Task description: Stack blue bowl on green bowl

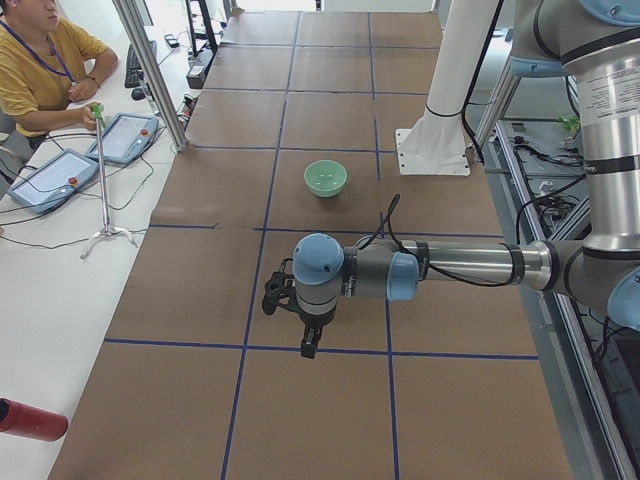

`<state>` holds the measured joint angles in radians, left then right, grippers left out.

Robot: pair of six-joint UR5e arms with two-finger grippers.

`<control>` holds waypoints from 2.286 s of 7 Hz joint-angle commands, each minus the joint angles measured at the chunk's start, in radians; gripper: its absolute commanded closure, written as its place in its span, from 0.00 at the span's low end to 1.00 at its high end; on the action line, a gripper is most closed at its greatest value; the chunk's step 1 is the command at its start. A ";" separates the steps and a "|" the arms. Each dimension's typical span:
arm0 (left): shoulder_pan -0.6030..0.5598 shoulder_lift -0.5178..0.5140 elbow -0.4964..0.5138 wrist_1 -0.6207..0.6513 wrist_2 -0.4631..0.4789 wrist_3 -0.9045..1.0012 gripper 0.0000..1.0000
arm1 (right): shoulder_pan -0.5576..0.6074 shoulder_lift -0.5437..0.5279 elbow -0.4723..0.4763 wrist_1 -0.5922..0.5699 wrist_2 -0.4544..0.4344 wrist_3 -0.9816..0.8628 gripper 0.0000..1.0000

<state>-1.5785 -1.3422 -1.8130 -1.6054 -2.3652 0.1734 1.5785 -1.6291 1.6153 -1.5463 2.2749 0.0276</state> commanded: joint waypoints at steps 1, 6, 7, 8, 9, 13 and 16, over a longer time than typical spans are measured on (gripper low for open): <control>0.002 0.000 0.006 0.001 -0.002 -0.002 0.00 | 0.000 0.000 0.000 0.000 0.000 0.000 0.00; 0.056 -0.034 0.007 -0.171 -0.003 -0.008 0.00 | 0.000 0.000 0.000 0.000 0.000 0.000 0.00; 0.137 -0.034 0.009 -0.210 -0.002 -0.176 0.00 | 0.000 0.000 0.000 0.000 0.000 0.000 0.00; 0.229 -0.025 0.020 -0.319 0.012 -0.375 0.00 | 0.000 0.000 0.000 -0.001 0.000 0.000 0.00; 0.298 0.009 0.059 -0.488 0.100 -0.522 0.00 | 0.000 0.000 0.000 0.000 0.000 0.000 0.00; 0.532 0.037 0.138 -0.833 0.185 -0.935 0.00 | 0.000 0.000 0.000 0.000 0.000 0.000 0.00; 0.595 0.038 0.139 -0.850 0.222 -0.983 0.55 | 0.000 0.000 0.000 0.000 0.000 0.000 0.00</control>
<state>-0.9987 -1.3055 -1.6745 -2.4507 -2.1590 -0.7992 1.5785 -1.6291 1.6153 -1.5462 2.2756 0.0276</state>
